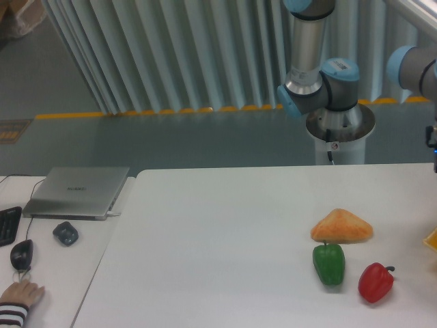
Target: Place the yellow pepper on the table
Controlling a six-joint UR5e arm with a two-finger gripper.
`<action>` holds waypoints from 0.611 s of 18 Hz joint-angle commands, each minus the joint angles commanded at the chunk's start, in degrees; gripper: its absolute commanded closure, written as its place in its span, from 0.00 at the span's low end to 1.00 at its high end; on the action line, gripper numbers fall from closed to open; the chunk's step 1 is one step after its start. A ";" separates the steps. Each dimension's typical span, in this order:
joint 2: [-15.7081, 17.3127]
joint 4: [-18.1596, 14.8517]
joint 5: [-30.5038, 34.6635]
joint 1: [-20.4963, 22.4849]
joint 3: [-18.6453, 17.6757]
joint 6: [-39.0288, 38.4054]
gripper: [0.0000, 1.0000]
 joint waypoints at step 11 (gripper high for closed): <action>-7.47 2.37 7.73 3.52 3.87 1.94 0.00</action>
